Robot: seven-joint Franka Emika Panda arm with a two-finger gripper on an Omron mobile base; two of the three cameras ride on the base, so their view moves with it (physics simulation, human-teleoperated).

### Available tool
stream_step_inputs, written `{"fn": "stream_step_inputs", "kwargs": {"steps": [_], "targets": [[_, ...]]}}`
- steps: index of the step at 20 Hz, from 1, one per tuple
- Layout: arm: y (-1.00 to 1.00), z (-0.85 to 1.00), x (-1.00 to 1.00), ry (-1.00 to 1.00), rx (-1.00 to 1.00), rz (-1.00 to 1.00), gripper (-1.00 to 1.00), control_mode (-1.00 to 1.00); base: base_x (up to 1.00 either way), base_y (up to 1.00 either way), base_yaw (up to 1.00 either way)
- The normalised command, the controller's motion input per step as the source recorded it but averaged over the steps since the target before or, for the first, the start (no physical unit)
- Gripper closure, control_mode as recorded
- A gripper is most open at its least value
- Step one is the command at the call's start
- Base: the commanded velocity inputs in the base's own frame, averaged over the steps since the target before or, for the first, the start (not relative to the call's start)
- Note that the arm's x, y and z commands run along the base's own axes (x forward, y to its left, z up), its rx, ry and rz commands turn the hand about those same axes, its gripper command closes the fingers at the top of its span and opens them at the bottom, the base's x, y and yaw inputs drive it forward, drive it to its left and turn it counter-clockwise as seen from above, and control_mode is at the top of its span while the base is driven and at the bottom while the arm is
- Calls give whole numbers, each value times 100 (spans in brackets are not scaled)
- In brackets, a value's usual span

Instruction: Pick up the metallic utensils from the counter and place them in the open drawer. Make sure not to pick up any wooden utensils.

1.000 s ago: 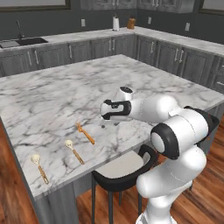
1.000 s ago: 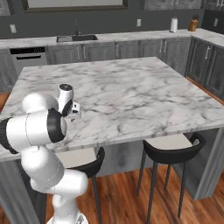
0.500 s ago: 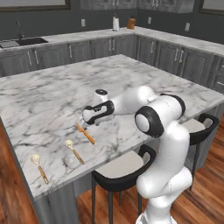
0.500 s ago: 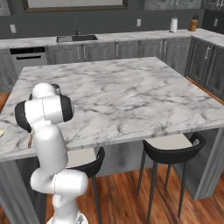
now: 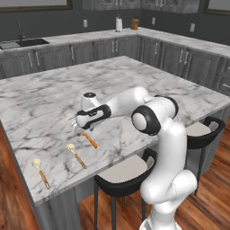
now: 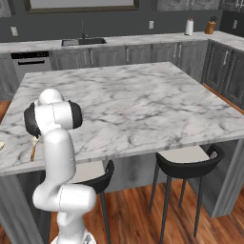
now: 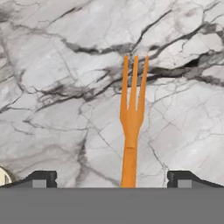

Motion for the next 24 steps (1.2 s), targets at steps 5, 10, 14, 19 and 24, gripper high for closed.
{"fn": "stream_step_inputs", "kwargs": {"steps": [5, 10, 14, 19, 24], "targets": [[-8, -46, 1, 1, -4, -1, -100, -100, 0, 0, 0], [-48, -53, 0, 1, -3, -5, -100, -100, 0, 0, 0], [-29, -41, 0, 0, 0, -2, -100, -100, 0, 0, 0], [-1, -28, 0, 0, 0, 0, 100, -100, 0, 0, 0], [-1, 0, 0, -1, 0, 0, 100, -100, 0, 0, 0]]}}
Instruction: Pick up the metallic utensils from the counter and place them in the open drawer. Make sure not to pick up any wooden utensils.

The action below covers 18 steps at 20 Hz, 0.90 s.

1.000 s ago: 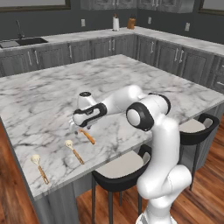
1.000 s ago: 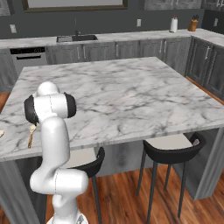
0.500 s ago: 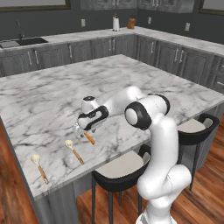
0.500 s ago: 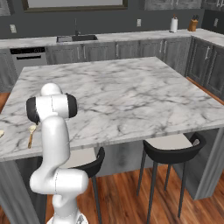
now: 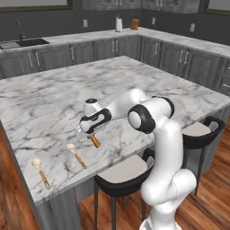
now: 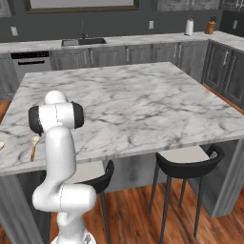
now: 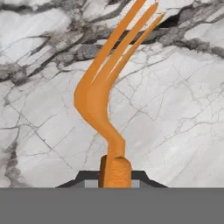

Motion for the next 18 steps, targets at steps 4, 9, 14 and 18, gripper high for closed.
{"fn": "stream_step_inputs", "kwargs": {"steps": [4, 9, 14, 18], "targets": [[-13, 8, -20, 0, 1, -1, 100, -100, 0, 0, 0], [-41, 77, -53, -1, 4, -7, 100, -100, 0, 0, 0], [-50, 100, -89, -21, 6, -15, 100, -100, 0, 0, 0], [-62, 100, -100, -28, 7, -20, 100, -100, 0, 0, 0]]}}
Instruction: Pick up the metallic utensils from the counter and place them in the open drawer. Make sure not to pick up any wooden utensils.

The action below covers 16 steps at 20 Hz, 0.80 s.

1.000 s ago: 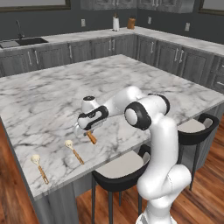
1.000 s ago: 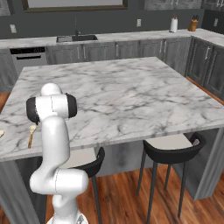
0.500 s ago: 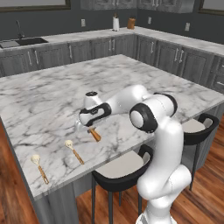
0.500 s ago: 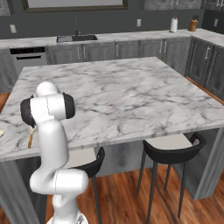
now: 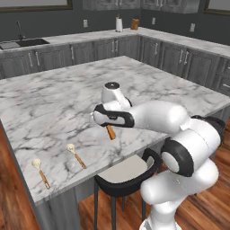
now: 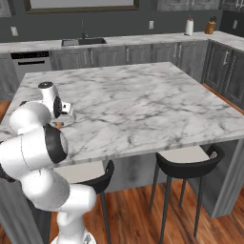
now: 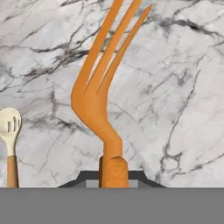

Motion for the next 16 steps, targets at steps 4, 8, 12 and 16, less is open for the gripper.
{"fn": "stream_step_inputs", "kwargs": {"steps": [4, 8, 12, 16], "targets": [[-54, 64, -75, -31, 10, -11, 100, 100, -25, -14, -2], [0, 0, 0, 0, 0, 0, 100, 100, -100, -30, -3], [0, 0, 0, 0, 0, 0, 100, 100, -100, 55, 0], [0, 0, 0, 0, 0, 0, 100, 100, -99, 100, 0]]}}
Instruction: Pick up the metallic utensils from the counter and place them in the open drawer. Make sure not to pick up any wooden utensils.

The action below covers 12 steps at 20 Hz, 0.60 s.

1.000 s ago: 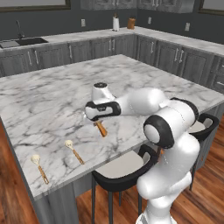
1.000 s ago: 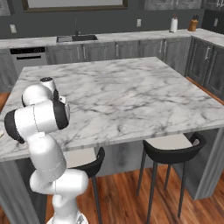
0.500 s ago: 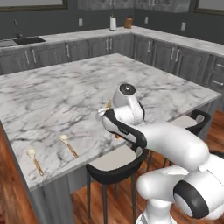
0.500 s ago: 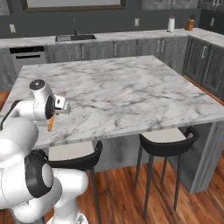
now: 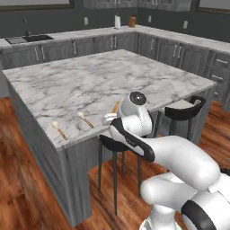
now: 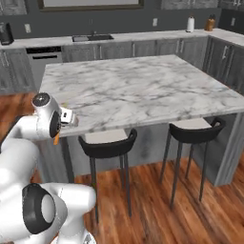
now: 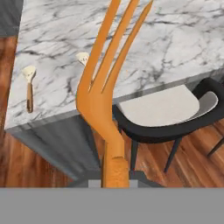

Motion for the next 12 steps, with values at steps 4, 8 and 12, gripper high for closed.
{"fn": "stream_step_inputs", "kwargs": {"steps": [4, 8, 12], "targets": [[0, 0, 0, 0, 0, 0, 100, 100, -86, 100, 0], [0, 0, 0, 0, 0, 0, 100, 100, -64, 100, 2], [0, 0, 0, 0, 0, 0, 100, 100, -28, 100, 15]]}}
